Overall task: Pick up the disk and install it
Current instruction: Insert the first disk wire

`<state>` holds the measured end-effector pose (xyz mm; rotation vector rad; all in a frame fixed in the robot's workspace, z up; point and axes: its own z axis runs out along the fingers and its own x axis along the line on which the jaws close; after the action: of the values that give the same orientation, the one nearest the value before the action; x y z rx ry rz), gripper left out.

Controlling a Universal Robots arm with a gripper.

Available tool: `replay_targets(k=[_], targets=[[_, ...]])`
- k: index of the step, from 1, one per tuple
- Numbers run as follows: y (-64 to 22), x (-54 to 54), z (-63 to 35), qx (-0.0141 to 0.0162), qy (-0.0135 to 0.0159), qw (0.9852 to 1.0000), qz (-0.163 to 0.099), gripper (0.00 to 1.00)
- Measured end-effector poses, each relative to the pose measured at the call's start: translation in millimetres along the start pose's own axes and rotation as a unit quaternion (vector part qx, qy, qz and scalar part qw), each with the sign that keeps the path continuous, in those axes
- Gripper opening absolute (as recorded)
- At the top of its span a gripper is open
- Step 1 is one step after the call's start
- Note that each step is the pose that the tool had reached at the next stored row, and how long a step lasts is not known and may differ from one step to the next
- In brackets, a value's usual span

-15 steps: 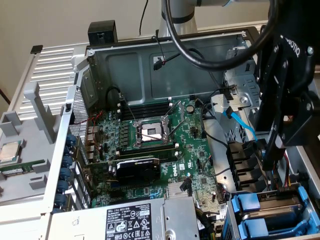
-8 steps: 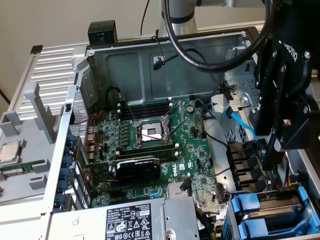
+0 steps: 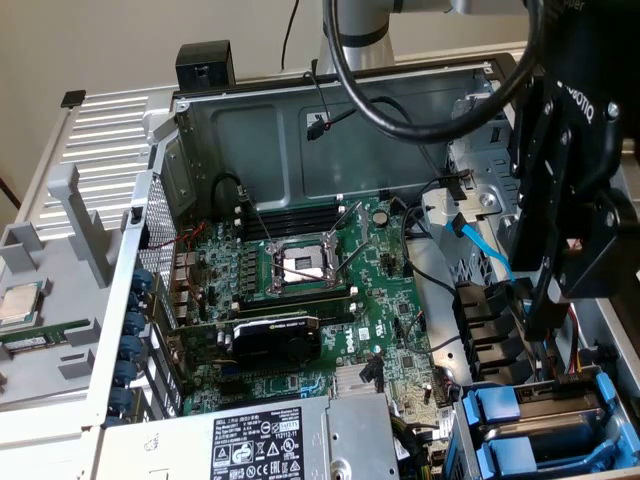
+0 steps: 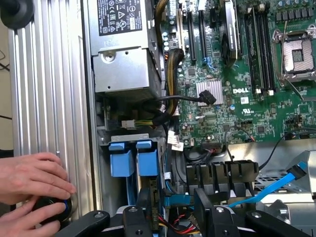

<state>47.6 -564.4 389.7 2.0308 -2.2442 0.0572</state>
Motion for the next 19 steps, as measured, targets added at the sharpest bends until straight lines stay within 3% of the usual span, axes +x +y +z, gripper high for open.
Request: replay_targets(k=[4,8,11,19], targets=[[0.0,-0.1,0.7,0.0001,0.0005,1.0,0.0,0.49],[-0.1,-1.4,3.7,0.0003,0.004,1.0,0.001,0.49],[-0.1,-1.7,5.1,0.0003,0.0046,1.0,0.002,0.49],[-0.7,3.8,7.2,-0.0045,0.0047,1.0,0.006,0.49]])
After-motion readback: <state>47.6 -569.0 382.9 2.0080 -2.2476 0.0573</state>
